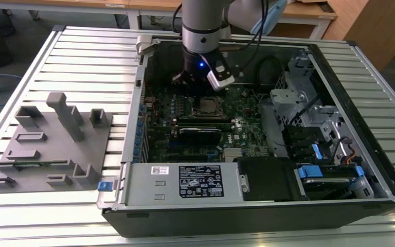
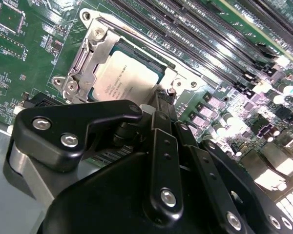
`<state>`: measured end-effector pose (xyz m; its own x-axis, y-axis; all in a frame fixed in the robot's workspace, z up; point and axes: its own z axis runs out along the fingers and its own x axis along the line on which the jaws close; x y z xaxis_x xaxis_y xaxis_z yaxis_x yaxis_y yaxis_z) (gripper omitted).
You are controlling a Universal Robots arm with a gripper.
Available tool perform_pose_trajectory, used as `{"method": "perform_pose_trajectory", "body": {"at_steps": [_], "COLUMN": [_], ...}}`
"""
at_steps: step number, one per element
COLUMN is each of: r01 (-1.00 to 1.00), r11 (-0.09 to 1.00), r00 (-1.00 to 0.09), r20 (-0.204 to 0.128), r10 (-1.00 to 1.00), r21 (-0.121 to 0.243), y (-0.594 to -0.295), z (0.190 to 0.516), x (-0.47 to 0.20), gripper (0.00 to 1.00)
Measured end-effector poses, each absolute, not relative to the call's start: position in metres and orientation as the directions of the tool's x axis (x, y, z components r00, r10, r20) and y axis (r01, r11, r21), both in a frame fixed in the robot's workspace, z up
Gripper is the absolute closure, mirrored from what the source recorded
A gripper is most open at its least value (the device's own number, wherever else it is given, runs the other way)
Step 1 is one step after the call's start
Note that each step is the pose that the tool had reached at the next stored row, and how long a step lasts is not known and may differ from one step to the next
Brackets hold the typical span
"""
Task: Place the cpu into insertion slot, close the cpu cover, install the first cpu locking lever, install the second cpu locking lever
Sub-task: 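Close the cpu cover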
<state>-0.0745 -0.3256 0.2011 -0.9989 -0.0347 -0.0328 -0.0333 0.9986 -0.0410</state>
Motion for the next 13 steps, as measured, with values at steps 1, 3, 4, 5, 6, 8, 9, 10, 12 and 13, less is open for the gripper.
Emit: {"method": "perform_pose_trajectory", "body": {"at_steps": [1,3,4,5,6,8,9,10,12,13], "r01": [-0.033,-0.033,-0.033,-0.033,-0.033,-0.033,-0.033,-0.033,-0.033,-0.033], "r11": [0.999,0.999,0.999,0.999,0.999,0.999,0.999,0.999,0.999,0.999], "r00": [-0.999,-0.999,-0.999,-0.999,-0.999,-0.999,-0.999,-0.999,-0.999,-0.999], "r20": [-0.033,-0.033,-0.033,-0.033,-0.033,-0.033,-0.033,-0.033,-0.033,-0.033], "r10": [-0.035,-0.035,-0.035,-0.035,-0.035,-0.035,-0.035,-0.035,-0.035,-0.035], "r21": [-0.041,-0.041,-0.041,-0.041,-0.041,-0.041,-0.041,-0.041,-0.041,-0.041], "y": [-0.326,-0.326,-0.326,-0.326,-0.326,-0.326,-0.326,-0.326,-0.326,-0.326], "z": [0.202,0.204,0.206,0.207,0.209,0.213,0.215,0.217,0.22,0.221], "x": [-0.074,-0.074,-0.075,-0.074,-0.074,-0.074,-0.075,-0.074,-0.075,-0.075], "gripper": [0.89,0.89,0.89,0.89,0.89,0.89,0.89,0.89,0.89,0.89]}}
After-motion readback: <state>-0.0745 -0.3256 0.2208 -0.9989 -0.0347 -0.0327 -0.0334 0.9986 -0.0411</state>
